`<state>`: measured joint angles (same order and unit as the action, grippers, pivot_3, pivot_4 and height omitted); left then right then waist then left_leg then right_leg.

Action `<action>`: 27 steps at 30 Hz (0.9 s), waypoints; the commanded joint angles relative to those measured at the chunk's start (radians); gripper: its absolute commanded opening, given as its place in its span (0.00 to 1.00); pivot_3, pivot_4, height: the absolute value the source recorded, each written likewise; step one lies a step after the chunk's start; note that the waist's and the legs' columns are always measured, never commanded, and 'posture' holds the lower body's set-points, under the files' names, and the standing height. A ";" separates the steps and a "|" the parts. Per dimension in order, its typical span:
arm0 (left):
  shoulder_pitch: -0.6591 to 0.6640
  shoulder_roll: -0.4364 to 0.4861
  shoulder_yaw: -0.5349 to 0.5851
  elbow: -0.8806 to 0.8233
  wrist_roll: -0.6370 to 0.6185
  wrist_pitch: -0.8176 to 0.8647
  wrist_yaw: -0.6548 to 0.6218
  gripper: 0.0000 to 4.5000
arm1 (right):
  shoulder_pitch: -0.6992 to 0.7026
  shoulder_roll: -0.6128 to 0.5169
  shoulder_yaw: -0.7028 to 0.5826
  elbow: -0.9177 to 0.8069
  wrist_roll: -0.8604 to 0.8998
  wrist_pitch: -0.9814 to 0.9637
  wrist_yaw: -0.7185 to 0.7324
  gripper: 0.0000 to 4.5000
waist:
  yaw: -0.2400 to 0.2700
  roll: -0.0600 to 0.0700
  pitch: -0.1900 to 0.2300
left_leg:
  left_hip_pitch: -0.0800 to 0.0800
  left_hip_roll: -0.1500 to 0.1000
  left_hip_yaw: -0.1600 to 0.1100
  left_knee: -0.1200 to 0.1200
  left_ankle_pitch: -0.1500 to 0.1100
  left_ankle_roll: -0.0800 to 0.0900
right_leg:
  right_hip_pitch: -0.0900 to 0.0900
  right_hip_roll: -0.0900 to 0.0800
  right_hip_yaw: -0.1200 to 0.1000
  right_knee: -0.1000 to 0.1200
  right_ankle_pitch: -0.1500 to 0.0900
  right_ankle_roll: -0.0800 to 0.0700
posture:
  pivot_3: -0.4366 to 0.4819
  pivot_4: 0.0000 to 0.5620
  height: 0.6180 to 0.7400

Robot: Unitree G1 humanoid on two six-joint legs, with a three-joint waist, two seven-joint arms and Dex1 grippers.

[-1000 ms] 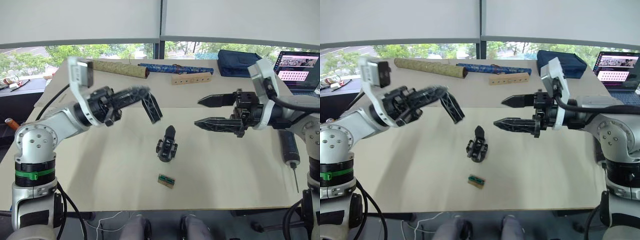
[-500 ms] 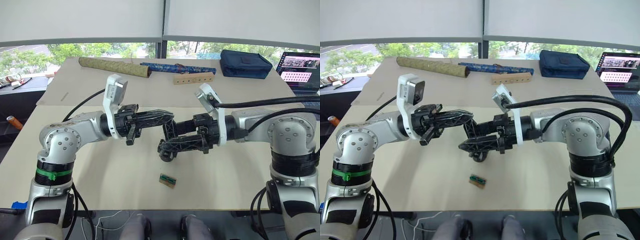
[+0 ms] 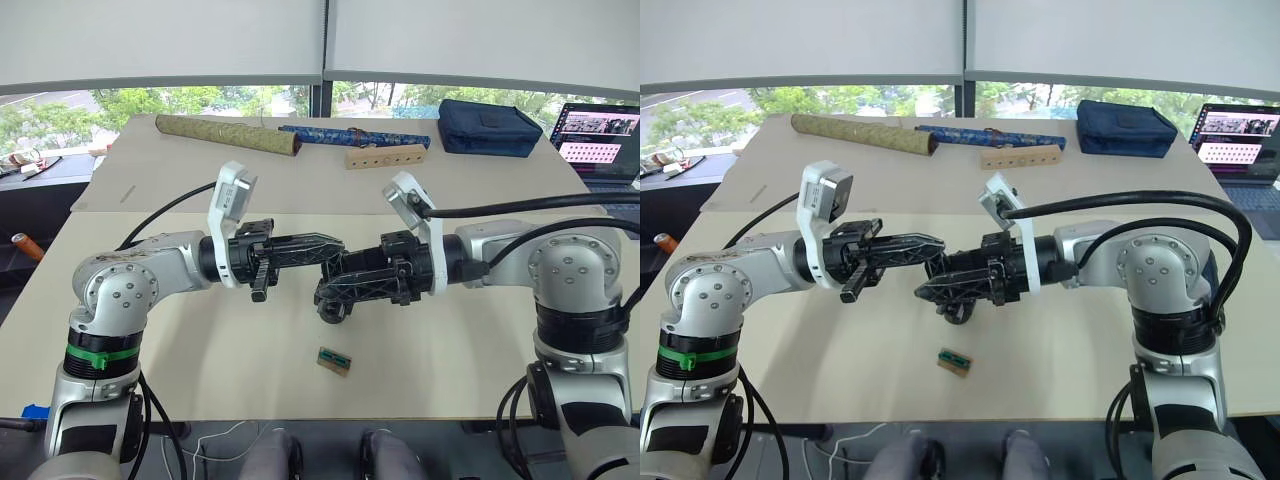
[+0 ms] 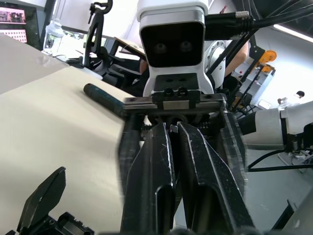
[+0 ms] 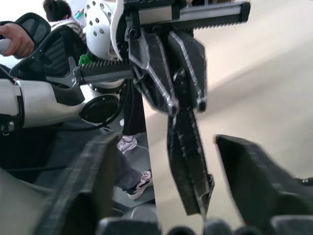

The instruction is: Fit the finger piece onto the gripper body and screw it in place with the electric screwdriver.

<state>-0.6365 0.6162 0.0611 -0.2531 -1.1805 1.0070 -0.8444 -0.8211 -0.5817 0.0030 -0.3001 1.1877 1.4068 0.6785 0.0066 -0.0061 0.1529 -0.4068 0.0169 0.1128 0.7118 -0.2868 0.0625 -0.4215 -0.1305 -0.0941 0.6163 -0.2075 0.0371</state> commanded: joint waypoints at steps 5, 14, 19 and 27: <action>-0.009 -0.004 0.030 -0.034 -0.005 -0.011 -0.019 0.00 | 0.017 -0.036 0.009 -0.043 0.025 -0.001 0.046 0.13 | -0.001 0.000 0.000 | 0.000 0.000 0.000 0.000 0.000 0.000 | 0.000 0.000 0.000 0.000 0.000 0.000 | 0.48 0.27 1.00; -0.050 0.020 0.050 -0.025 -0.005 -0.018 -0.063 0.27 | 0.027 -0.050 0.009 -0.045 0.013 -0.036 0.087 0.09 | 0.003 0.000 0.000 | 0.000 0.000 0.000 0.000 0.000 0.000 | 0.000 0.000 0.000 0.000 0.000 0.000 | 0.48 0.27 1.00; -0.066 0.118 0.098 0.020 0.103 -0.118 -0.167 0.78 | 0.096 -0.044 -0.072 -0.078 -0.027 -0.204 0.161 0.09 | 0.001 0.000 0.000 | 0.000 0.000 0.000 0.000 0.000 0.000 | 0.000 0.000 0.000 0.000 0.000 0.000 | 0.48 0.27 1.00; 0.049 0.260 0.063 0.265 0.474 -0.546 -0.457 1.00 | 0.270 -0.088 -0.082 -0.150 -0.252 -0.556 0.314 0.09 | 0.001 0.000 0.000 | 0.001 0.000 0.002 -0.001 0.000 0.000 | 0.000 0.000 0.000 -0.003 0.000 0.000 | 0.48 0.27 1.00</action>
<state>-0.6077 0.8654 0.1452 -0.0148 -0.7784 0.5594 -1.2357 -0.5587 -0.6777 -0.0641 -0.4087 0.9740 0.9453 0.9635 0.0081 -0.0065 0.1532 -0.4062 0.0169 0.1147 0.7111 -0.2869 0.0623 -0.4219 -0.1302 -0.0942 0.6136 -0.2078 0.0373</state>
